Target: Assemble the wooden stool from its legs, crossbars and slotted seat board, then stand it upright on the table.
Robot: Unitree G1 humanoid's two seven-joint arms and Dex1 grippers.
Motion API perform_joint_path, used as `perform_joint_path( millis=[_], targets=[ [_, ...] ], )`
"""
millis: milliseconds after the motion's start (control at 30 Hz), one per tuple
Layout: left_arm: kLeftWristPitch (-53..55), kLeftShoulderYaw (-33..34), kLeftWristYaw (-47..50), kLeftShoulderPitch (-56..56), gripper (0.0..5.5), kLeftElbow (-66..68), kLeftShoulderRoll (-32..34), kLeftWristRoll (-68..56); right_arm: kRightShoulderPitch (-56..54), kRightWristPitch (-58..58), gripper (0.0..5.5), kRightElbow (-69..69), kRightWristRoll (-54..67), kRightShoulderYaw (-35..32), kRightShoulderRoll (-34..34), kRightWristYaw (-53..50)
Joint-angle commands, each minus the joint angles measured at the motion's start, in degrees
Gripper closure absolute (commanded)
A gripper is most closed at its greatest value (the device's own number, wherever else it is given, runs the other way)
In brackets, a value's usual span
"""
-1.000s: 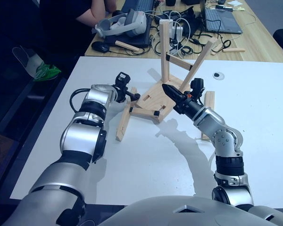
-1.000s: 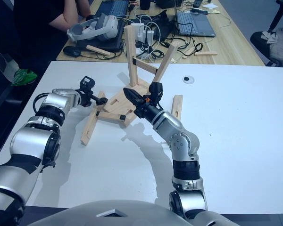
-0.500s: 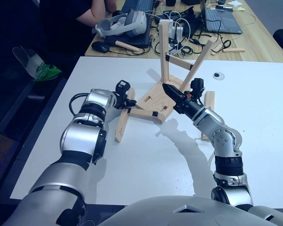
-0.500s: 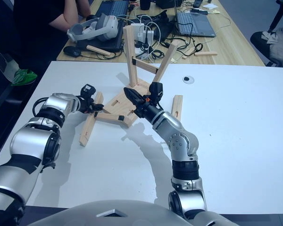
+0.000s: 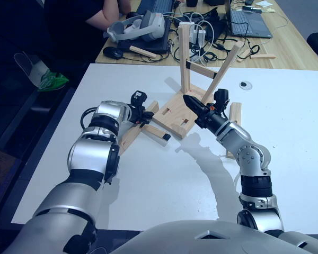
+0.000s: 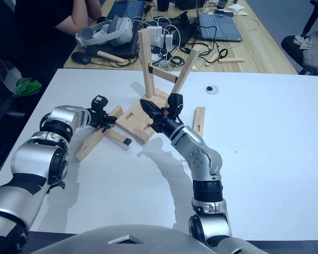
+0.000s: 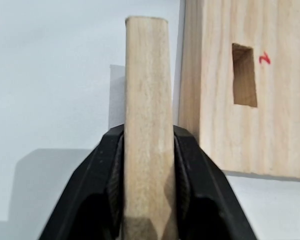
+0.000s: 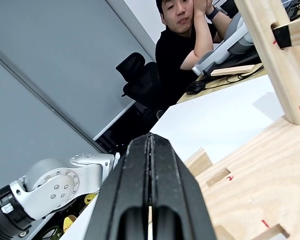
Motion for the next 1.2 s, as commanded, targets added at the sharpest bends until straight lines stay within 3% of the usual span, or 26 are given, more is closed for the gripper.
perform_joint_path(
  millis=[33, 233, 367, 467, 600, 700, 800, 933, 1200],
  targets=[
    [2.36, 1.51, -2.15, -1.95, 4.46, -1.53, 2.90, -1.11, -0.56, -1.18, 5.50, 0.65, -0.06, -1.12, 0.48, -0.43],
    [5.09, 10.45, 0.93, -8.25, 4.46, -5.43, 10.97, -7.54, -0.98, -1.83, 5.50, -0.56, 1.40, -4.47, -0.29, -0.50],
    [4.11, 20.03, 7.78, -11.60, 4.46, -11.80, 11.90, -15.73, -1.30, 2.97, 5.50, -3.37, 0.33, -1.75, -5.11, 1.11],
    [3.15, 28.12, 13.89, -6.99, 4.46, -27.95, 4.60, -25.60, -2.52, 10.97, 5.50, -4.18, -8.50, 13.84, -14.14, 4.66],
    [0.84, 31.42, 23.25, 3.51, 4.46, -48.98, -8.82, -33.59, -9.42, 13.70, 5.50, -3.76, -9.18, 21.21, -9.95, 7.35],
    [0.83, 30.47, 28.47, 8.36, 4.46, -59.60, -15.86, -37.24, -17.36, 10.47, 5.50, 0.61, -7.58, 18.49, -2.48, 7.89],
    [1.24, 29.39, 31.36, 9.85, 4.46, -63.87, -18.62, -39.07, -22.47, 8.91, 5.50, 4.21, -7.76, 15.88, 1.40, 7.22],
    [2.51, 29.03, 33.90, 10.15, 4.46, -66.63, -19.32, -41.91, -24.16, 5.19, 5.50, 8.92, -11.55, 14.98, 2.50, 5.57],
    [9.72, 29.14, 39.79, 17.06, 4.46, -77.55, -19.50, -50.17, -26.63, -6.60, 5.50, 19.02, -14.89, 4.56, 3.02, -0.54]
  ],
)
